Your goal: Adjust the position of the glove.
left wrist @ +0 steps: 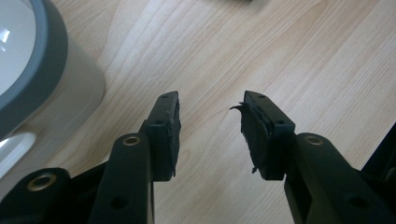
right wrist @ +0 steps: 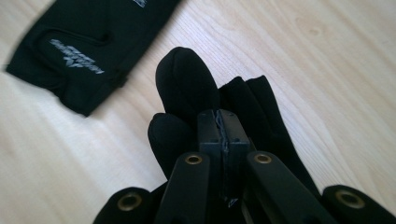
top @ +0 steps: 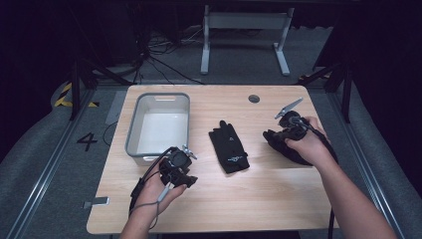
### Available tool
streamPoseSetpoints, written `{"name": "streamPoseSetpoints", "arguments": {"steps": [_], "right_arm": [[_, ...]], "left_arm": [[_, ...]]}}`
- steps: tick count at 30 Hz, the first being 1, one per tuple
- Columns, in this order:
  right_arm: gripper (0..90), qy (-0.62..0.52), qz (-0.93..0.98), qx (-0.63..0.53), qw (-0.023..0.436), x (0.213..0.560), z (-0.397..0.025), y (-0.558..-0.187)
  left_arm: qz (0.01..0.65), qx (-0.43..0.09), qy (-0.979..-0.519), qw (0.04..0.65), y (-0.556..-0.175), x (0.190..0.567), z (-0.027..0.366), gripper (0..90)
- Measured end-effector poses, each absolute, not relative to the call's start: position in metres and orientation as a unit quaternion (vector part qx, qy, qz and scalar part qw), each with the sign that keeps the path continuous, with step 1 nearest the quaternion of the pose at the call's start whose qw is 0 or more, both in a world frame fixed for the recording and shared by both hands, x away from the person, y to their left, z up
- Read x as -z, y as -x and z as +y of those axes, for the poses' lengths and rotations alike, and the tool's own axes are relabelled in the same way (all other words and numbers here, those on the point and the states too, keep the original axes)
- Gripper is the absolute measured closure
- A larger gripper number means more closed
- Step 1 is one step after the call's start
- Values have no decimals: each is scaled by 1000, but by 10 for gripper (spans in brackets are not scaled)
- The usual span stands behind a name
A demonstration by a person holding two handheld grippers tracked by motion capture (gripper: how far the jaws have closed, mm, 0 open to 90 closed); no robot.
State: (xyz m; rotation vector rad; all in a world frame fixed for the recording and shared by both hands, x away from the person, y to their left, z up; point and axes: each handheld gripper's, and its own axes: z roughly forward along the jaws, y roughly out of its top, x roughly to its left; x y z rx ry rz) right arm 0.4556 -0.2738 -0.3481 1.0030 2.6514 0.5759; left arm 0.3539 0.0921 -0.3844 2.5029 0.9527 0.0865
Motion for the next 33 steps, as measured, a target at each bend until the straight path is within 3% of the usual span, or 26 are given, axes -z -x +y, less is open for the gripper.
{"name": "streamPoseSetpoints", "arguments": {"steps": [10, 17, 23, 33], "right_arm": [[898, -311, 898, -266, 162, 287, -274, -391], [898, -264, 898, -323, 136, 262, -242, -352], [898, -218, 898, -364, 113, 258, -210, -325], [897, -194, 886, -418, 58, 280, -186, -315]], "left_arm": [[325, -26, -917, 228, -361, 385, 75, 570], [322, -24, -918, 230, -364, 384, 73, 570], [322, -24, -916, 236, -364, 382, 76, 569], [327, -22, -915, 235, -365, 383, 78, 568]]}}
